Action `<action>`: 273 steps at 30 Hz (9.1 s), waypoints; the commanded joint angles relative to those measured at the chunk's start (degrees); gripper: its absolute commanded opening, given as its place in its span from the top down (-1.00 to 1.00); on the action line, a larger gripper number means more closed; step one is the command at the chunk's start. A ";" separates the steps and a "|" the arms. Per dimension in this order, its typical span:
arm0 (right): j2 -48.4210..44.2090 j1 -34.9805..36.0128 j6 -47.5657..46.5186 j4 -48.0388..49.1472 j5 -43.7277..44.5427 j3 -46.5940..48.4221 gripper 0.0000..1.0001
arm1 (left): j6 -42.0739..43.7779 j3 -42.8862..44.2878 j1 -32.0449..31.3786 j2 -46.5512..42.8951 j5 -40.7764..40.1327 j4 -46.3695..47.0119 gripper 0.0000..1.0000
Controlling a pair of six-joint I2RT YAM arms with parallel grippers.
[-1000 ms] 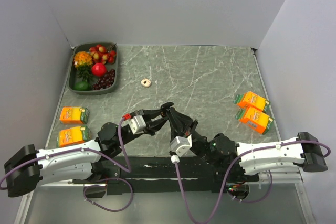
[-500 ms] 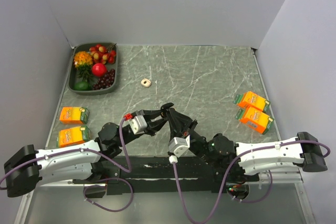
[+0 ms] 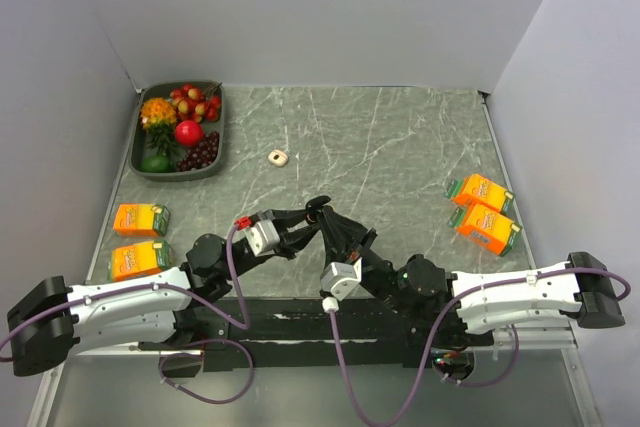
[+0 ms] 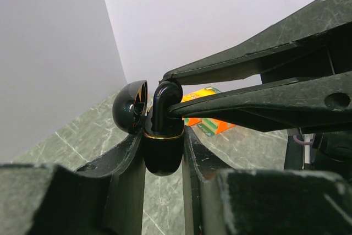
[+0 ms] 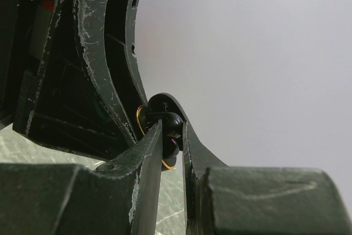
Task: Insert the wireless bluetooth earbuds into the charging case
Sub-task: Place the earbud in the charging case, then close the charging case, then place the charging case at the center of the board.
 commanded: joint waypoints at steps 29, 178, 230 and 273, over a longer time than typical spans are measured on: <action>-1.93 0.47 6.82 -15.03 -4.96 2.45 0.81 | 0.22 0.47 -0.39 -1.14 -0.94 3.73 0.98; 11.68 -27.57 66.67 -65.90 -18.75 49.90 0.67 | -2.94 -1.81 -0.47 1.50 -3.23 6.98 0.98; -0.70 -27.92 78.71 -63.99 -5.93 35.86 0.58 | -19.70 1.71 9.16 10.81 -3.23 7.40 0.98; -13.71 -29.24 82.76 -66.71 -5.66 20.91 0.39 | -46.54 65.43 34.42 77.09 13.03 -58.58 0.39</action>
